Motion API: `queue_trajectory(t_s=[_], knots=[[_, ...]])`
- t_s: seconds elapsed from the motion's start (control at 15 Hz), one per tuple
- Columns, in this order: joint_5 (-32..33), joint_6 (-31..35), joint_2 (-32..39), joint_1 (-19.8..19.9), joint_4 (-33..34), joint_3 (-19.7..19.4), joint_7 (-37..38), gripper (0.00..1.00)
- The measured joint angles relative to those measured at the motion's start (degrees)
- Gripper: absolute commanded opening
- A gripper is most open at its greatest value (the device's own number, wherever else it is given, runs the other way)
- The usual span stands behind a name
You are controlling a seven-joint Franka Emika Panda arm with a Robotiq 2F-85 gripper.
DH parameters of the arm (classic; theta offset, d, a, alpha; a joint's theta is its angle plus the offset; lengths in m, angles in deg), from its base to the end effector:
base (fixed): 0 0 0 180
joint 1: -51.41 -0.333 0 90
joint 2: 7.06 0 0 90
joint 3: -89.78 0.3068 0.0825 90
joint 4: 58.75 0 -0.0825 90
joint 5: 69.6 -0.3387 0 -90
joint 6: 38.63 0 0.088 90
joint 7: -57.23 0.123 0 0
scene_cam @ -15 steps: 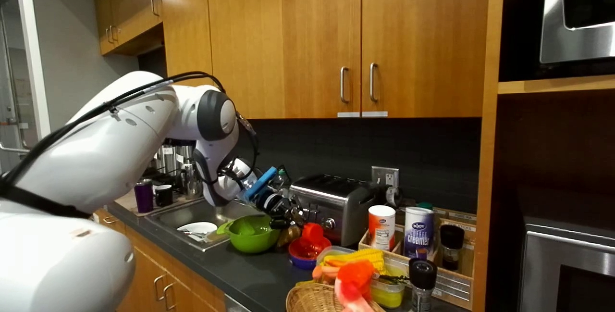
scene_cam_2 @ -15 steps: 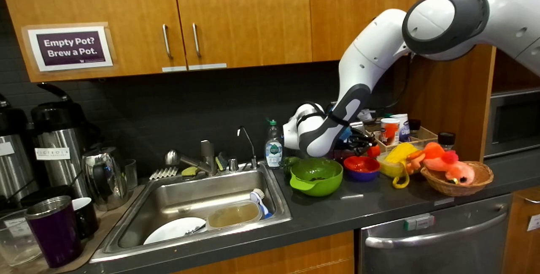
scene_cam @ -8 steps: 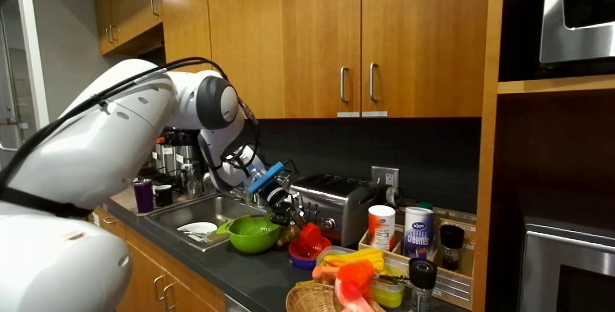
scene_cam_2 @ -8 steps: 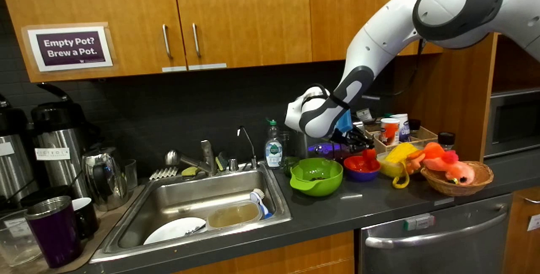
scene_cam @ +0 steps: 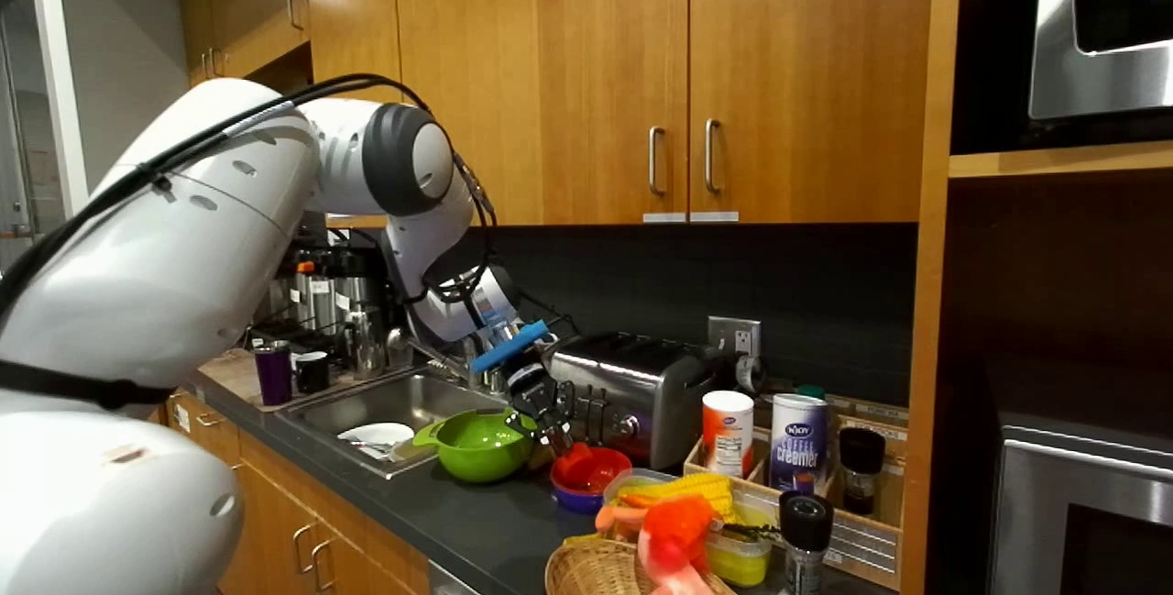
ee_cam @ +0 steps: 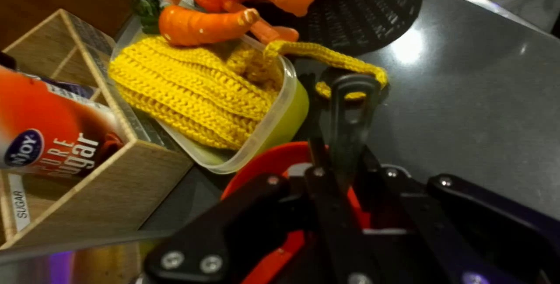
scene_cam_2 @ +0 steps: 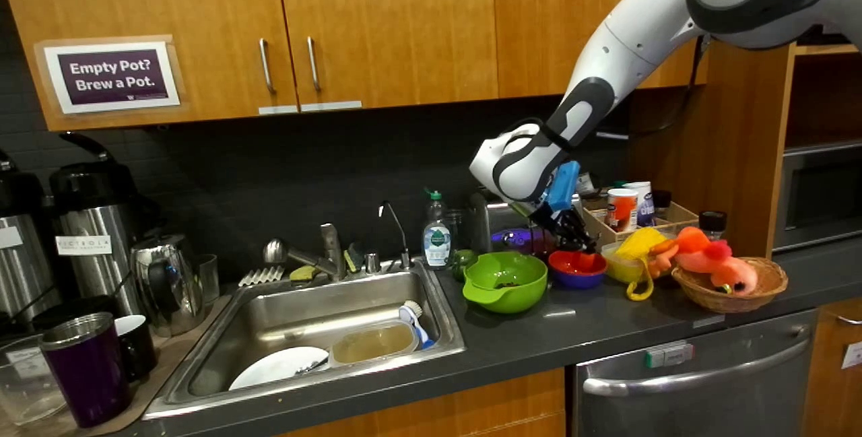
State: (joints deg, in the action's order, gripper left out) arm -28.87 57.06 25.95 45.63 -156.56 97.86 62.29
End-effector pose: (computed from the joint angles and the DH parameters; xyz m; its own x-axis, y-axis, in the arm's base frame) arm 0.5674 0.0566 0.2531 0.8105 0.2209 -0.5425 0.5173 -0.7044 0.4860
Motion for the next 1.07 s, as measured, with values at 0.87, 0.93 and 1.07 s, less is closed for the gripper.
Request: queue_trajectory(t_s=[0.87, 0.93, 1.07], knots=[[-6.2, 17.9, -9.2, 0.5, -13.9, -5.3, 2.1, 0.04], [-6.6, 19.2, -9.6, 0.6, -14.4, -5.6, 2.1, 0.04], [-8.0, 21.8, -10.2, 0.9, -15.0, -6.1, 2.1, 0.04]])
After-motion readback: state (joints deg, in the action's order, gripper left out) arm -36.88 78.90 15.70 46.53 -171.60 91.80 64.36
